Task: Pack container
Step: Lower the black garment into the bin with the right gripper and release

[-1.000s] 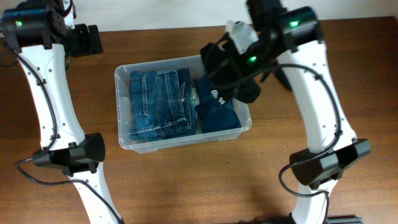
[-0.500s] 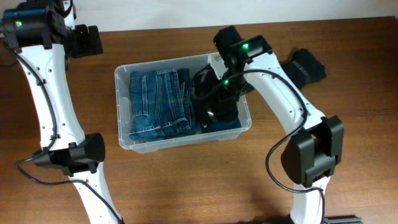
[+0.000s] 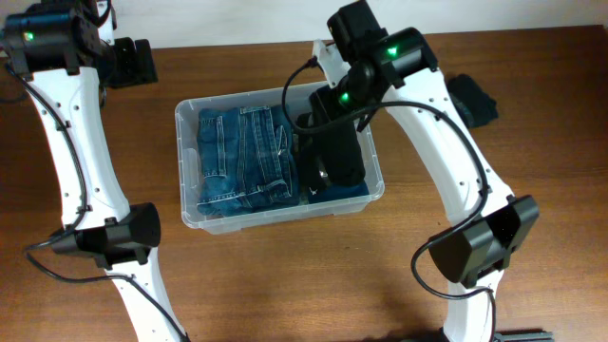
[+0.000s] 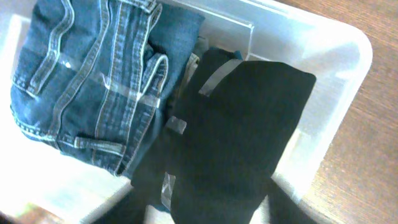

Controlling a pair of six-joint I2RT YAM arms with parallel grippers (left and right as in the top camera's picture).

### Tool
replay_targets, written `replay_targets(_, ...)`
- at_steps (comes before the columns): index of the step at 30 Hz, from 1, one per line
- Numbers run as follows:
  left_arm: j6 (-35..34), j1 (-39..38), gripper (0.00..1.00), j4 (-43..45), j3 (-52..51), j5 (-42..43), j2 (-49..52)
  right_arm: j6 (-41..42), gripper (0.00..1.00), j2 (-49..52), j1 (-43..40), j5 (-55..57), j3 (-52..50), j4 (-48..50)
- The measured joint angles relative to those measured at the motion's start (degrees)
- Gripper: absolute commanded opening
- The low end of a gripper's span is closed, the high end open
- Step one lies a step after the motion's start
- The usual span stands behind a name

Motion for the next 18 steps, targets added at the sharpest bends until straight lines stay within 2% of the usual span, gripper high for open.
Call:
replay_targets(1,0.0,0.0,0.99,0.0,0.0,0.0,0.0,0.2,0.04,0.0,0.0,0.1,0.0,-0.5)
replay_targets(9,0.0,0.0,0.99,0.0,0.0,0.0,0.0,1.5,0.04,0.0,0.0,-0.4,-9.0,1.2)
replay_targets(18,0.0,0.0,0.99,0.0,0.0,0.0,0.0,1.8,0.05,-0.3,0.0,-1.0,-25.1,16.2)
